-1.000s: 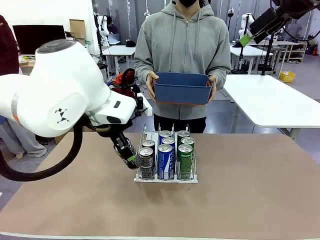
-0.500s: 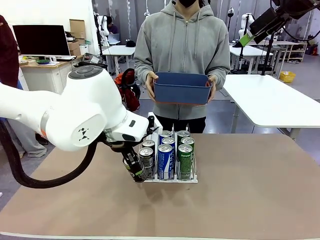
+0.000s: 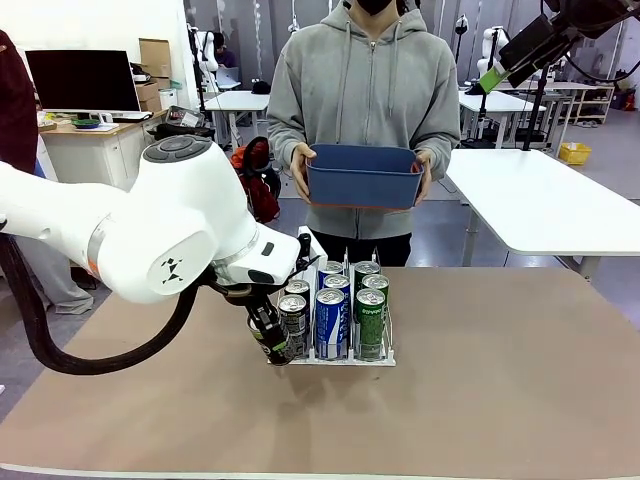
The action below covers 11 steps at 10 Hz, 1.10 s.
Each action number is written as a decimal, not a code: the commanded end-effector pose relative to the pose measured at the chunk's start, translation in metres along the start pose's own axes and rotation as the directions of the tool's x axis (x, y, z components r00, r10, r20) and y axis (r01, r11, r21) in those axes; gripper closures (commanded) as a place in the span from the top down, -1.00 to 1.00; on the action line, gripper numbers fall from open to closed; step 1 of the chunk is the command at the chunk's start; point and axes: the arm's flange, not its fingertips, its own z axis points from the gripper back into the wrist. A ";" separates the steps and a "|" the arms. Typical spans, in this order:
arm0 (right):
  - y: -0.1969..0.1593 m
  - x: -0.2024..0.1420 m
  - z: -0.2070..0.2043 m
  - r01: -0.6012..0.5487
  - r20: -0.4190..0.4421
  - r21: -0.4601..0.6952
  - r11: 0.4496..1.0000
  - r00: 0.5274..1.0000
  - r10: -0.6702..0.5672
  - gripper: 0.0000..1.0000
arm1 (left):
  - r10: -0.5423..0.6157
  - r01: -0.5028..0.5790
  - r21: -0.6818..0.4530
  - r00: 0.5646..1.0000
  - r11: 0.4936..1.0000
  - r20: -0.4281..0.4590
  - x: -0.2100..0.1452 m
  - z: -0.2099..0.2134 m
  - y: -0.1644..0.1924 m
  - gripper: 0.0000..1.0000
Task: Fill the beverage cans into the dispenser.
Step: Place the picked Pepsi coke in the line of the Automatic Can Dispenser with the same cans.
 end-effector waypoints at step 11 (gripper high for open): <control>0.000 -0.001 0.000 0.002 0.002 -0.001 1.000 1.000 -0.002 1.00 | 0.097 -0.092 0.132 0.995 0.987 -0.032 0.045 -0.033 0.071 0.15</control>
